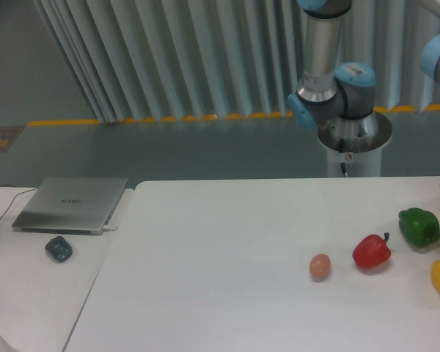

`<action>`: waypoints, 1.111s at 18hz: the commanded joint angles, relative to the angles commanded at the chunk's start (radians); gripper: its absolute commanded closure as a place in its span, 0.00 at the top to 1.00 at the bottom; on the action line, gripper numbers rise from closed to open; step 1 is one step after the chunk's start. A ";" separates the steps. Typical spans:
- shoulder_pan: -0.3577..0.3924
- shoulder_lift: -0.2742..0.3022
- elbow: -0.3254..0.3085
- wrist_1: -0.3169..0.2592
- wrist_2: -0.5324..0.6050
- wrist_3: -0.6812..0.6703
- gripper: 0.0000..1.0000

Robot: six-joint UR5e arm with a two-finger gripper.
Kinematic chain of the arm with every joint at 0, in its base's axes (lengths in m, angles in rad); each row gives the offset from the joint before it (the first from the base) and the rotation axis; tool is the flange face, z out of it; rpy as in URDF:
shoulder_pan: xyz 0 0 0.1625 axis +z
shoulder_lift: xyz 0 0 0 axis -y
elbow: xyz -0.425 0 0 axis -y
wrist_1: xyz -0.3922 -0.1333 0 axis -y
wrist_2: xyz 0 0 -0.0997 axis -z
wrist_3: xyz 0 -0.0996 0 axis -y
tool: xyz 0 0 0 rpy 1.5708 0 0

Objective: Place the red peppers in a basket

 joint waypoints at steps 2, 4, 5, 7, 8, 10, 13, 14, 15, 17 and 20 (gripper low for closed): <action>-0.002 0.000 -0.002 0.000 0.000 0.000 1.00; -0.002 0.002 0.000 -0.002 -0.002 0.000 1.00; -0.002 0.003 -0.002 -0.002 -0.002 0.000 1.00; -0.008 0.005 -0.003 -0.002 0.000 0.002 1.00; -0.029 0.008 -0.018 0.000 0.002 -0.006 1.00; -0.037 0.009 -0.031 0.003 0.000 -0.029 1.00; -0.034 0.011 -0.052 0.069 -0.096 -0.202 1.00; -0.032 0.015 -0.069 0.077 -0.135 -0.272 1.00; -0.035 0.021 -0.074 0.078 -0.159 -0.319 1.00; -0.043 0.025 -0.074 0.078 -0.182 -0.404 1.00; -0.092 0.017 -0.077 0.112 -0.176 -0.553 1.00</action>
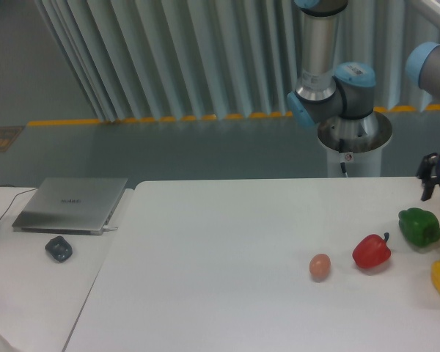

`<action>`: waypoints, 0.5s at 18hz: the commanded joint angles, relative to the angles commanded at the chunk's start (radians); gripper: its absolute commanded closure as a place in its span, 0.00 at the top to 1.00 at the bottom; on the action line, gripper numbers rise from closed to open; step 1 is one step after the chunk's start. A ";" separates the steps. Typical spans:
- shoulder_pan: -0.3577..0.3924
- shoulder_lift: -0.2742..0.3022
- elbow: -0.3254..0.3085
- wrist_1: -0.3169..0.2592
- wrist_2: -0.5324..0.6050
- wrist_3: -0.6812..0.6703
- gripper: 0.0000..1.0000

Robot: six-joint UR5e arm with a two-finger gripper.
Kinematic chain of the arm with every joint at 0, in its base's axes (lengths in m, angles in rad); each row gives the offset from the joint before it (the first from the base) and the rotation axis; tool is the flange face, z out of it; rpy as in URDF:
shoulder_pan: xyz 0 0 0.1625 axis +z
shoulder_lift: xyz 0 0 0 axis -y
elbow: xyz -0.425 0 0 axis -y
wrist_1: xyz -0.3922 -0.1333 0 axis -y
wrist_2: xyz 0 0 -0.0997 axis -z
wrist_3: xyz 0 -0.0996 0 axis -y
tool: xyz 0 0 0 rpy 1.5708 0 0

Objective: Place the red peppers in a basket
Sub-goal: 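Move the gripper down over the red bell pepper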

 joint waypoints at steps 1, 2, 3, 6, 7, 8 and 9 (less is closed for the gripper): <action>-0.008 0.000 0.000 0.000 0.003 -0.069 1.00; -0.017 0.000 -0.005 0.003 0.002 -0.121 1.00; -0.026 0.005 -0.027 0.018 0.002 -0.163 1.00; -0.041 0.017 -0.081 0.058 0.005 -0.272 1.00; -0.045 0.023 -0.093 0.058 0.006 -0.274 1.00; -0.046 0.034 -0.116 0.058 0.008 -0.277 1.00; -0.061 0.037 -0.132 0.058 0.015 -0.278 1.00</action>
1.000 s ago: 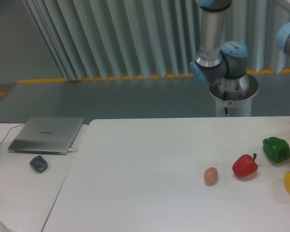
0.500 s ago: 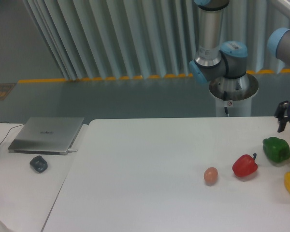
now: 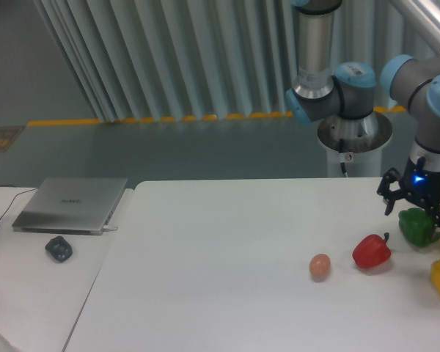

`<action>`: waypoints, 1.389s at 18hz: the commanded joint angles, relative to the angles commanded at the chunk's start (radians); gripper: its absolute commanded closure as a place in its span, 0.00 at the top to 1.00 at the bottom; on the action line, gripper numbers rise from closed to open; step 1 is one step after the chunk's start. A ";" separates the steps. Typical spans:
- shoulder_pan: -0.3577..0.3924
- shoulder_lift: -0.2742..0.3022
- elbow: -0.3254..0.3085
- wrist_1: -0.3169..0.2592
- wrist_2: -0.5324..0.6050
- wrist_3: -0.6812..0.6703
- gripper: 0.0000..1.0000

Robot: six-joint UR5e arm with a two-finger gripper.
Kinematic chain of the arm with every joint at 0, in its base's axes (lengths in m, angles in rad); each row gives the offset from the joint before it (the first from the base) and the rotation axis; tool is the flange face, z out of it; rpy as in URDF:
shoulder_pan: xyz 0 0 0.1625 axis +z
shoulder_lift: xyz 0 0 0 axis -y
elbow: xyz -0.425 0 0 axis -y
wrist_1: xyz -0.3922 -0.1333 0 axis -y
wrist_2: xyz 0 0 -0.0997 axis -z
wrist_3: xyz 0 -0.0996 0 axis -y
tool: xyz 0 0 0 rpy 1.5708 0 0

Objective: Place the red peppers in a basket
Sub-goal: 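Move the gripper down over the red bell pepper, then lower the open gripper around the red pepper and close it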

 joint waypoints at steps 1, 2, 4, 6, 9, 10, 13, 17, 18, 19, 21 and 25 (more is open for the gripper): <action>-0.020 0.000 -0.015 0.002 0.017 -0.003 1.00; -0.040 0.000 -0.028 0.003 0.035 -0.005 1.00; -0.074 -0.005 -0.039 0.003 0.080 -0.012 1.00; -0.100 -0.008 -0.043 0.003 0.083 -0.014 1.00; -0.104 -0.012 -0.048 0.005 0.083 -0.012 1.00; -0.104 -0.020 -0.048 0.006 0.087 -0.012 1.00; -0.111 -0.034 -0.046 0.015 0.132 -0.003 1.00; -0.150 -0.080 -0.029 0.051 0.164 -0.006 1.00; -0.155 -0.093 -0.020 0.058 0.182 -0.006 1.00; -0.167 -0.104 -0.019 0.066 0.190 -0.008 1.00; -0.186 -0.115 -0.019 0.081 0.199 -0.011 1.00; -0.192 -0.123 -0.022 0.081 0.222 -0.011 1.00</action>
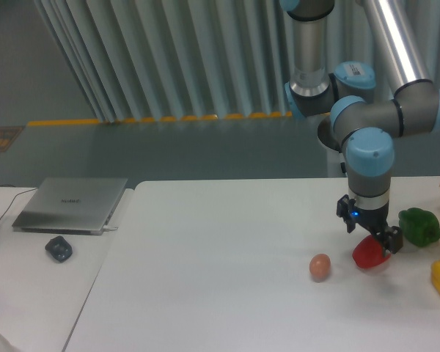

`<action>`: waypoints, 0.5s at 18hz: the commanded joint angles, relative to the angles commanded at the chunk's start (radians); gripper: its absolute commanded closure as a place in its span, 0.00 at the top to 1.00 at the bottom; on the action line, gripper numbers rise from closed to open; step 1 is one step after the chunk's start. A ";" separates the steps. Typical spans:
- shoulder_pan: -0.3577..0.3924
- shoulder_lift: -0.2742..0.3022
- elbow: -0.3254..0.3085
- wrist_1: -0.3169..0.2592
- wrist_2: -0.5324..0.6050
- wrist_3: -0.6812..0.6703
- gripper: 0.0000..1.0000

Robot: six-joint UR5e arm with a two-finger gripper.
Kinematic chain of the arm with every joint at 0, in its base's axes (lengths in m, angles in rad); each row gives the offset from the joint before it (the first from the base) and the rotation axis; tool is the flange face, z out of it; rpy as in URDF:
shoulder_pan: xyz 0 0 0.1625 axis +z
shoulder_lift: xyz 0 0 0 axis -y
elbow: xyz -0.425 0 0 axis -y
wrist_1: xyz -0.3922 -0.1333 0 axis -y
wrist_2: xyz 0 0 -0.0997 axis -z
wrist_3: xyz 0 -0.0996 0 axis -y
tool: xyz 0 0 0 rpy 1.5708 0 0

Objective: Place the red peppers in a basket
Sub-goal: 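Lower the open gripper around the red pepper and close it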

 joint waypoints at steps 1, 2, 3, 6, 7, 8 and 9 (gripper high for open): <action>0.000 0.000 -0.002 0.000 0.000 0.002 1.00; 0.002 -0.002 -0.003 0.000 0.005 0.002 1.00; 0.002 -0.002 -0.005 0.000 0.020 0.005 1.00; -0.009 -0.014 -0.009 0.000 0.057 0.006 1.00; -0.017 -0.018 -0.008 0.000 0.064 0.006 1.00; -0.017 -0.023 -0.009 0.000 0.074 0.003 1.00; -0.021 -0.035 -0.009 0.002 0.077 0.000 1.00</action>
